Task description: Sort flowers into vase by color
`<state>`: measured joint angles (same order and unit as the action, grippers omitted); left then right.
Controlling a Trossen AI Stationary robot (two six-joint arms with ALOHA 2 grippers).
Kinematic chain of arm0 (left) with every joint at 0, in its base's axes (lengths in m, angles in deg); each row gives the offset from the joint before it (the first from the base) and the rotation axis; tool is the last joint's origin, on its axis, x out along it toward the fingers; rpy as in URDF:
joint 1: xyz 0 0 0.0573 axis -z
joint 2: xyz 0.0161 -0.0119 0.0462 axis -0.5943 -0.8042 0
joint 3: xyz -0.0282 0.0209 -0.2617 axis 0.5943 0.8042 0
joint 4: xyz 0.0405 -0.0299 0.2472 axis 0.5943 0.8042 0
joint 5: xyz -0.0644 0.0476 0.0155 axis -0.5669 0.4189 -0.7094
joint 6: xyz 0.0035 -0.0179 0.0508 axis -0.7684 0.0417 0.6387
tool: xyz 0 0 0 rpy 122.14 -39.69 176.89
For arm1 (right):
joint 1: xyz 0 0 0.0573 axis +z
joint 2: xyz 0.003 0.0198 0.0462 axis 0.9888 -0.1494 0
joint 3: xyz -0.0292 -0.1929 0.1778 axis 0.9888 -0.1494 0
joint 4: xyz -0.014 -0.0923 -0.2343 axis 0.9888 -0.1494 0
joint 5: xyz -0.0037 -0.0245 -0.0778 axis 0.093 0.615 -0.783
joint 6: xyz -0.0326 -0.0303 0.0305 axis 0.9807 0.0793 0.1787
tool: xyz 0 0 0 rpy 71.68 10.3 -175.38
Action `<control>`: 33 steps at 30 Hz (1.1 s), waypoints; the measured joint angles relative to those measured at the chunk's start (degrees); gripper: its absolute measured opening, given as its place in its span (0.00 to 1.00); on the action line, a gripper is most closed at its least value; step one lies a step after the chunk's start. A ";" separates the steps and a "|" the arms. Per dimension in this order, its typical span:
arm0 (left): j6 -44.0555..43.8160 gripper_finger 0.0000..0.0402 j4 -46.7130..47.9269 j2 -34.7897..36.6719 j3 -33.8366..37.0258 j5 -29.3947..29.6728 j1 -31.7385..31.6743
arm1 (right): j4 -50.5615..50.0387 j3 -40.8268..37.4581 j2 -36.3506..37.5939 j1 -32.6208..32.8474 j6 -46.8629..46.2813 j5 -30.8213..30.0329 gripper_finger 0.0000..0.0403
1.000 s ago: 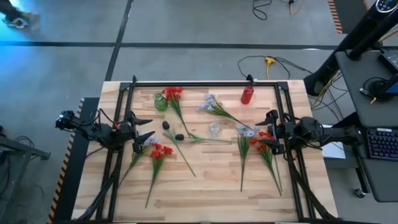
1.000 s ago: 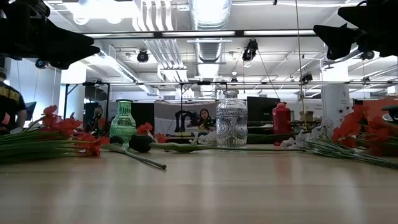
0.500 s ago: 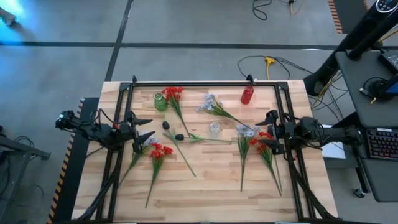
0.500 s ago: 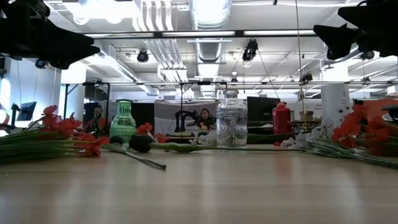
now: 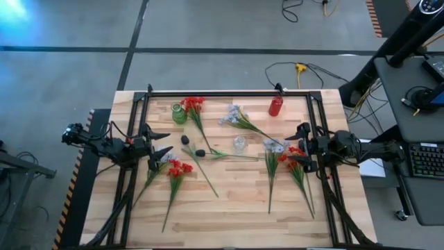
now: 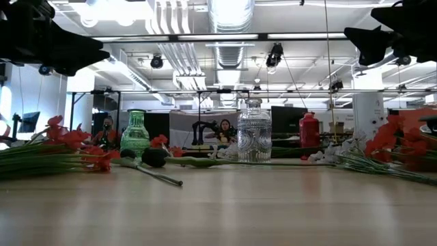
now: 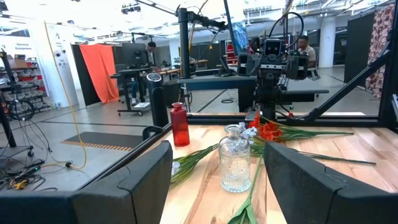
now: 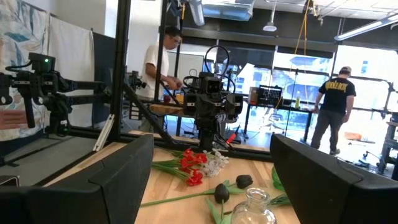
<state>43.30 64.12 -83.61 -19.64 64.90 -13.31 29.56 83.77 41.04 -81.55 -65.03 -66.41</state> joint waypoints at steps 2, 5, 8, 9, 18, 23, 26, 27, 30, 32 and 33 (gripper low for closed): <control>0.00 0.59 -0.01 0.00 0.00 0.00 0.00 | 0.00 0.00 -0.02 0.00 -1.52 0.04 0.78; 0.00 0.59 0.00 0.00 0.00 0.00 0.01 | 0.00 -0.01 -0.01 0.00 -12.67 0.67 0.78; -1.35 0.59 -0.76 0.00 0.00 -0.02 0.00 | 0.56 -0.02 -0.02 0.00 -22.51 0.19 0.78; -4.06 0.59 -1.70 0.00 0.00 -0.08 0.01 | 1.57 -0.02 -0.04 0.00 -24.22 -0.82 0.78; -31.80 0.59 -6.27 0.00 0.00 0.20 -0.01 | 2.03 -0.01 -0.37 0.00 -32.00 -8.10 0.78; -32.77 0.59 -5.15 -0.29 0.01 0.55 -0.01 | 1.70 -0.01 -0.56 0.00 -33.48 -12.01 0.78; -32.69 0.59 -5.06 -0.54 0.01 1.13 -0.01 | 1.74 -0.02 -1.16 0.00 -33.31 -12.02 0.78; -32.68 0.59 -5.07 -0.60 0.01 1.14 0.00 | 1.70 -0.01 -1.31 0.00 -32.79 -12.02 0.78; -32.62 0.59 -5.07 -0.88 0.01 1.22 -0.01 | 1.73 -0.02 -1.92 0.00 -31.79 -12.05 0.78; -32.60 0.59 -5.07 -1.35 -0.01 1.21 -0.01 | 1.91 -0.01 -2.16 0.00 -30.56 -12.84 0.78; -32.70 0.59 -5.13 -1.53 0.01 1.21 -0.01 | 2.03 0.00 -2.19 0.00 -30.45 -13.13 0.78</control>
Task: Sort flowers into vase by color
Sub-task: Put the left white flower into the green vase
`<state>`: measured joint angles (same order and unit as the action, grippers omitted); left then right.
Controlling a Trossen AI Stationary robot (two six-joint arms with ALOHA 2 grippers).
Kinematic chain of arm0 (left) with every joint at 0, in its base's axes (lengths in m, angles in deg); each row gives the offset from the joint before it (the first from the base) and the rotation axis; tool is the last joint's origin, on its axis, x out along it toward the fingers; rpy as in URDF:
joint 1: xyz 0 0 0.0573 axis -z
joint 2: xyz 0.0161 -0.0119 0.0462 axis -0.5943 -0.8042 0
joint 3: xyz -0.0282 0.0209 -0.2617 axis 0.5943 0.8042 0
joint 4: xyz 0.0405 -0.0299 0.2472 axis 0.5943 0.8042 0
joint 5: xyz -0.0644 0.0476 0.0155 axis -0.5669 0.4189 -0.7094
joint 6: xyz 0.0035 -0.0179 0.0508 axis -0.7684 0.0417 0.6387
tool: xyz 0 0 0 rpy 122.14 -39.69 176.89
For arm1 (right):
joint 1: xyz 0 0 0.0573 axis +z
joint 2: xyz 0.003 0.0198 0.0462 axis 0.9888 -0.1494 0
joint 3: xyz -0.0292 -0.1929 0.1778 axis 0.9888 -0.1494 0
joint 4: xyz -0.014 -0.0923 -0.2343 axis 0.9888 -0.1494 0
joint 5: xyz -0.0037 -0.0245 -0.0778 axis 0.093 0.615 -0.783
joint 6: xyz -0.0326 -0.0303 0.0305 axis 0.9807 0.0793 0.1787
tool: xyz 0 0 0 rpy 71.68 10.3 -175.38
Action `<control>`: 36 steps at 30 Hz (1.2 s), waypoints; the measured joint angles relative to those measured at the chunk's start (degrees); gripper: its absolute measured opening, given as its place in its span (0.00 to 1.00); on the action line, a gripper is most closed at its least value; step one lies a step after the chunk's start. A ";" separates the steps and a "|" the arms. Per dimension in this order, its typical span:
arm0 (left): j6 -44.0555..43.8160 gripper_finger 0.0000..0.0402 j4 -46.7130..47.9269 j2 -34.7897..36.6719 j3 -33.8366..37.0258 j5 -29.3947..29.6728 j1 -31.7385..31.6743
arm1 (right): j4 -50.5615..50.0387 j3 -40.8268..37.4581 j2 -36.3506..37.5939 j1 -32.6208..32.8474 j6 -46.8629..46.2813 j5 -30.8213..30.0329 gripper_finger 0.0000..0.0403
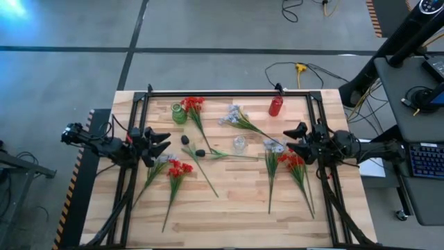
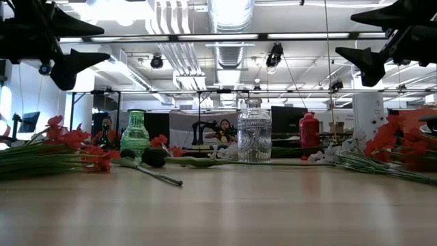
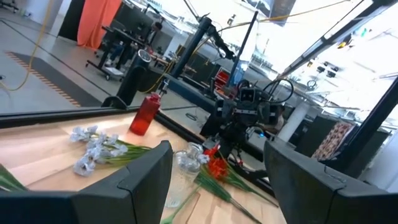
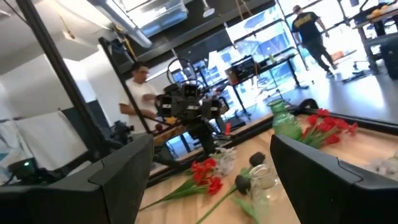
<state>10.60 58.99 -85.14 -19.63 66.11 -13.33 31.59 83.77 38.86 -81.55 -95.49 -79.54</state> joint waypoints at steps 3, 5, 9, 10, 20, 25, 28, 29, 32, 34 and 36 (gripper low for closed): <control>-0.50 0.59 -3.26 -1.36 0.00 -0.04 0.00 | 0.58 -0.01 0.00 0.00 -0.02 -1.06 0.78; -0.07 0.59 -6.44 -3.01 -0.01 -1.07 0.01 | 1.49 -0.01 -0.02 0.00 0.06 -1.37 0.78; 0.43 0.59 -12.77 -7.72 -0.02 -2.66 0.04 | 3.80 0.09 0.00 0.00 0.51 -1.43 0.78; 0.08 0.59 -12.97 -8.98 -0.43 -2.65 0.04 | 3.57 0.26 0.00 0.00 0.87 -1.51 0.78; -3.18 0.59 6.00 -27.81 -17.09 -2.86 0.07 | 1.02 6.95 -7.13 0.00 2.57 -3.25 0.78; -11.69 0.59 19.00 -38.77 -26.79 -2.89 0.07 | -4.40 12.22 -13.21 0.00 2.59 -2.98 0.78; -19.54 0.59 26.19 -44.85 -32.47 -3.96 0.07 | -9.85 16.53 -16.56 0.00 2.54 -2.87 0.78; -22.21 0.59 29.48 -46.84 -34.43 -5.33 0.07 | -12.27 18.09 -17.61 0.00 2.54 -2.81 0.78; -29.85 0.59 40.06 -52.45 -40.48 -9.16 0.09 | -19.91 22.64 -20.36 0.00 2.59 -2.80 0.78; -34.72 0.59 46.25 -56.06 -44.05 -10.82 0.27 | -22.64 24.93 -21.67 0.00 2.62 -2.80 0.78; -38.01 0.59 51.29 -59.64 -47.55 -12.40 0.51 | -24.08 26.41 -22.58 0.00 3.16 -2.75 0.78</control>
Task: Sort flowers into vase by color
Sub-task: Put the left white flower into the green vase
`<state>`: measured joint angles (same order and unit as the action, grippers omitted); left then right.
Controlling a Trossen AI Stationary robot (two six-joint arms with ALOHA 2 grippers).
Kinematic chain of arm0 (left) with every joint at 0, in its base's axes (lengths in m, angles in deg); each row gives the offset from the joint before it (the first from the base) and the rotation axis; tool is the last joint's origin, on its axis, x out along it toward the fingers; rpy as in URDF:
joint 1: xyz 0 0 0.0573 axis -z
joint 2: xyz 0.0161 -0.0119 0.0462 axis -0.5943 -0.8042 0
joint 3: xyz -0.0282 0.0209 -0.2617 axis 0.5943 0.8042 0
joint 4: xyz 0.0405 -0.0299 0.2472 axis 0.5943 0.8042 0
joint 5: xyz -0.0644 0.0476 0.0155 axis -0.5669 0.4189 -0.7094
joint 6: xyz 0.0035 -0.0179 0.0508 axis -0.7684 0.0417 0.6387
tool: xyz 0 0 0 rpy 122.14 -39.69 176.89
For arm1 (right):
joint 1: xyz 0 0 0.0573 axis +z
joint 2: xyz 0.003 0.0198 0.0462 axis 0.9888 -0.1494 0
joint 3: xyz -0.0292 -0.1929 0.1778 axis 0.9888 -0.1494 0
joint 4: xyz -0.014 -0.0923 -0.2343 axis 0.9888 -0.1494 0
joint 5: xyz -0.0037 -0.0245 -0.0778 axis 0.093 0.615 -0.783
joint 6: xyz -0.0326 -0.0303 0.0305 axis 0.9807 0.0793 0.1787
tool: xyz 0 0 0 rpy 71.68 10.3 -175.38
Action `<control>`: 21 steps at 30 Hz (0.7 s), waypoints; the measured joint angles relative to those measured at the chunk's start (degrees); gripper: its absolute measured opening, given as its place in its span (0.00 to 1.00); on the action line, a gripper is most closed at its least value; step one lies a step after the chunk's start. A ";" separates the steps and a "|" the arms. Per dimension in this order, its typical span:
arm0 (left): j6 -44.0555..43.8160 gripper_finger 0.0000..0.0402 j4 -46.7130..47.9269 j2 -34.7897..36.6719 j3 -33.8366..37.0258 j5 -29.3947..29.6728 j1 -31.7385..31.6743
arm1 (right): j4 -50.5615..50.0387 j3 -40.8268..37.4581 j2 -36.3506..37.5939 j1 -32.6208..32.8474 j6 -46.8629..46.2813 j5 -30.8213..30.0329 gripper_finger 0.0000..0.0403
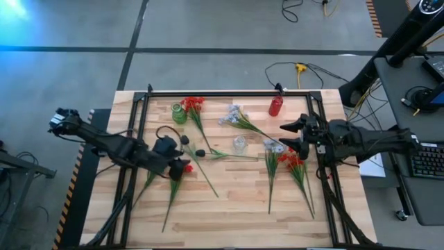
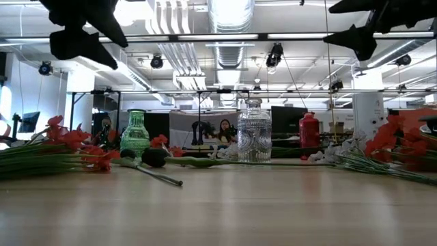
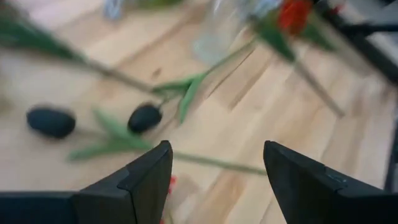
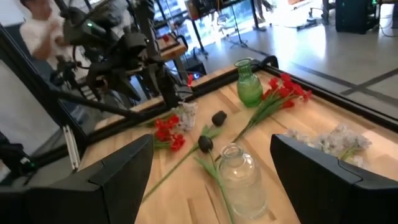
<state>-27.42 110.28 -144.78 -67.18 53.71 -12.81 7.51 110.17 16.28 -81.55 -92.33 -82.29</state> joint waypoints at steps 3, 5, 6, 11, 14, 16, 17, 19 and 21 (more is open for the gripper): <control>-3.81 0.59 7.34 -4.90 -5.46 -4.68 0.35 | -1.15 1.28 -0.42 0.00 0.67 0.73 0.78; -6.13 0.59 12.86 -8.05 -9.03 -9.56 0.78 | -1.70 1.67 -0.42 0.02 1.16 1.72 0.78; -6.90 0.59 15.98 -9.65 -10.74 -11.60 1.15 | -1.66 1.74 -0.42 0.02 1.17 1.95 0.78; -9.57 0.59 31.26 -16.56 -17.81 -16.79 3.45 | -1.59 1.75 -0.35 0.02 1.14 1.66 0.78; -11.97 0.59 38.95 -19.73 -20.49 -17.78 5.28 | -1.49 1.75 -0.76 0.02 0.36 1.48 0.78; -13.61 0.58 42.03 -21.01 -21.28 -17.52 6.57 | -1.49 1.73 -1.11 0.02 -0.40 1.48 0.78; -14.27 0.56 43.15 -21.40 -21.30 -17.52 7.06 | -1.49 1.73 -1.35 0.02 -0.70 1.48 0.78; -15.10 0.54 42.88 -21.61 -20.90 -17.53 8.01 | -1.49 1.73 -1.83 0.02 -1.26 1.49 0.78; -15.91 0.51 42.63 -21.19 -19.85 -17.44 9.08 | -1.50 1.73 -2.37 0.02 -1.58 1.48 0.78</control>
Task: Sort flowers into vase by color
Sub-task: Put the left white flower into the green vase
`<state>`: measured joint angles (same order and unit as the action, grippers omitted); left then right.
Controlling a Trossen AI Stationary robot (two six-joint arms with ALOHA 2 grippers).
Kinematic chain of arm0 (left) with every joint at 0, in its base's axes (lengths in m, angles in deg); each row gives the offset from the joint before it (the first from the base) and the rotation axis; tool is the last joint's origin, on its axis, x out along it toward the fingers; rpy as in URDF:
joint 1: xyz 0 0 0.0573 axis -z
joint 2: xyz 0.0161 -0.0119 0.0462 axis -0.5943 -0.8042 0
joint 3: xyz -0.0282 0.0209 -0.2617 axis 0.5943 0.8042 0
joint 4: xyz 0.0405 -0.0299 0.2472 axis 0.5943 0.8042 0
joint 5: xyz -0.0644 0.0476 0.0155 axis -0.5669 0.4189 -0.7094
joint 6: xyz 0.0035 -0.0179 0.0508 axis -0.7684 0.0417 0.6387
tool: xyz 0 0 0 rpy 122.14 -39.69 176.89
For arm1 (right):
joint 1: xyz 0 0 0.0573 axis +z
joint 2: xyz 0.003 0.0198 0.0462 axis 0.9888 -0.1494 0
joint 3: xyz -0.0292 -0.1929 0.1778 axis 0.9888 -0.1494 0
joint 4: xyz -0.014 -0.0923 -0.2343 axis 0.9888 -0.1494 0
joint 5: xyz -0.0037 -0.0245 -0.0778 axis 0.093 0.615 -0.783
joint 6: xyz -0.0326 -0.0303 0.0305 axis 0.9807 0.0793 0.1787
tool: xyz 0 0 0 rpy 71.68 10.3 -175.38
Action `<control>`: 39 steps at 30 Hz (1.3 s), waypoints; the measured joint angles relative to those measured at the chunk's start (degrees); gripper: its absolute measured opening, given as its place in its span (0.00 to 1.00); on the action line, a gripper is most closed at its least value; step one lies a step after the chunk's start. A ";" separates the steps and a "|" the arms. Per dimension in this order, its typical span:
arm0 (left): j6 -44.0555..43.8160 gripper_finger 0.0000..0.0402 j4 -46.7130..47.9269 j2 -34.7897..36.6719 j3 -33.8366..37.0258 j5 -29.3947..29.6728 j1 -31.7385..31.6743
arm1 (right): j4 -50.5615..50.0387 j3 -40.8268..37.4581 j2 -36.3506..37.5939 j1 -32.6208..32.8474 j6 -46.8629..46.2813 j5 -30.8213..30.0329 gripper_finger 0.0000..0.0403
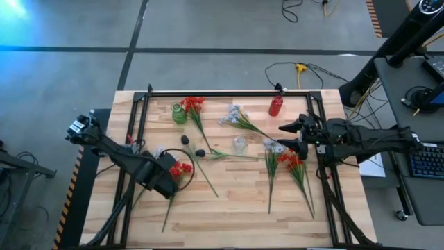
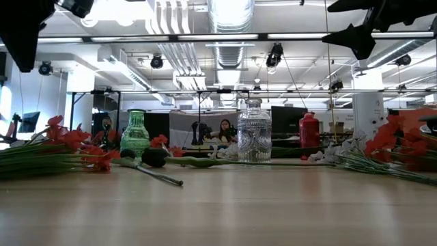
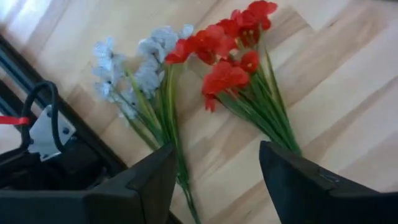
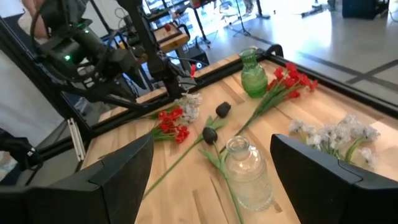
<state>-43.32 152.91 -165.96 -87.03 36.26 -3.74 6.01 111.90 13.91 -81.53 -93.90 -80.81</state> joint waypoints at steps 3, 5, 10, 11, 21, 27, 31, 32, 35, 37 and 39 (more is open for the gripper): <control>-1.60 0.48 -0.41 1.36 1.63 -0.23 1.32 | -0.01 0.00 -0.84 0.00 -0.11 0.00 0.78; -2.84 0.48 -0.41 2.40 3.20 -0.74 2.28 | -0.03 0.00 -1.41 0.00 -0.23 0.02 0.78; -6.97 0.50 -1.89 6.38 9.13 -1.91 3.04 | -0.01 -0.02 -3.10 0.00 -0.64 0.02 0.78; -7.52 0.51 -2.99 7.25 10.44 -1.92 3.02 | -0.01 -0.02 -3.45 0.00 -0.66 0.02 0.78; -14.91 0.58 -11.13 9.82 20.98 -3.31 2.65 | 0.02 -0.09 -4.38 0.00 -0.19 0.09 0.78; -16.74 0.58 -14.04 8.63 24.93 -4.61 2.65 | 0.02 -0.09 -4.41 0.00 0.19 0.18 0.78; -17.67 0.58 -15.08 8.63 27.13 -6.10 2.65 | 0.02 -0.09 -4.41 0.00 0.34 0.20 0.78; -17.71 0.57 -15.51 8.61 27.64 -6.17 2.65 | 0.02 -0.09 -4.41 0.00 0.34 0.20 0.78; -17.71 0.55 -18.25 8.63 29.02 -6.20 2.65 | 0.02 -0.09 -4.41 0.00 0.40 0.20 0.78; -17.74 0.54 -19.54 8.65 29.92 -6.24 2.65 | 0.01 -0.09 -4.41 0.00 0.54 0.20 0.78; -18.38 0.53 -20.60 8.65 30.71 -6.28 2.65 | 0.00 -0.09 -4.41 0.00 0.78 0.20 0.78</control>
<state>-61.70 132.31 -157.31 -56.31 29.98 -1.09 6.01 111.81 9.50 -81.53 -93.13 -80.61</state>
